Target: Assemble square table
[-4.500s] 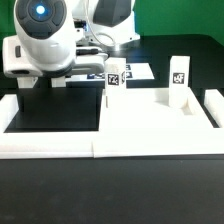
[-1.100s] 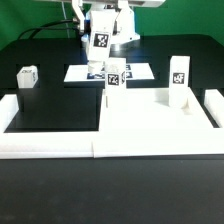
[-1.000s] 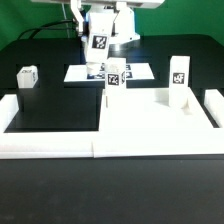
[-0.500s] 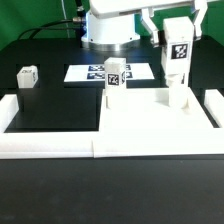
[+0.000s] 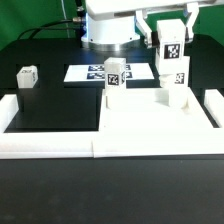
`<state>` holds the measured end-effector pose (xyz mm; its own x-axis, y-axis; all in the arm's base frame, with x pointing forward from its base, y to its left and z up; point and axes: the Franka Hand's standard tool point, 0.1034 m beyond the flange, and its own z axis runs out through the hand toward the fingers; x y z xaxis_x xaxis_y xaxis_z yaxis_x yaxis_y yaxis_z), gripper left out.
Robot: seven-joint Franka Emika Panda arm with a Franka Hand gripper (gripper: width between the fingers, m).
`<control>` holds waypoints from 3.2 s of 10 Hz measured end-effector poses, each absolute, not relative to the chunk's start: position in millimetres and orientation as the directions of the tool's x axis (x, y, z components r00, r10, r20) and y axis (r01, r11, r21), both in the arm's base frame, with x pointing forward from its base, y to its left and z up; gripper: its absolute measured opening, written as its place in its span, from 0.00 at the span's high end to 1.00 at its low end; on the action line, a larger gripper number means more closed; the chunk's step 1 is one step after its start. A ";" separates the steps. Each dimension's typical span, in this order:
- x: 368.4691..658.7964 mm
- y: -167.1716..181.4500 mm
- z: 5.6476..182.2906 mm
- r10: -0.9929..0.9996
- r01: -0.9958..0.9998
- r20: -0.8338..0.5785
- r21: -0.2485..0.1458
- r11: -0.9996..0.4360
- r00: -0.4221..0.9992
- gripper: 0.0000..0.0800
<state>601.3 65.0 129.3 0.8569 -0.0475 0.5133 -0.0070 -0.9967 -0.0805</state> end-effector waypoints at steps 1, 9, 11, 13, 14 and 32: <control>604.8 69.3 121.7 -0.042 -0.002 0.528 -0.077 -0.997 0.848 0.64; 606.6 84.1 95.9 -0.017 0.018 0.513 -0.064 -0.998 0.858 0.64; 609.5 84.2 90.9 -0.018 0.017 0.511 -0.065 -0.998 0.859 0.64; 614.3 84.8 88.4 -0.020 0.016 0.512 -0.066 -0.998 0.859 0.64; 617.1 84.1 88.2 -0.022 0.015 0.516 -0.067 -0.998 0.856 0.64; 614.4 103.3 68.6 0.008 0.044 0.551 -0.052 -0.998 0.835 0.19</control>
Offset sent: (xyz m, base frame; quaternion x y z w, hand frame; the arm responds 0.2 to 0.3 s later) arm 0.0000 0.0000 0.0000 0.0000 0.0000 0.0000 1.0000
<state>614.4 103.3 68.6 0.8345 0.0082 0.5509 0.0441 -0.9977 -0.0520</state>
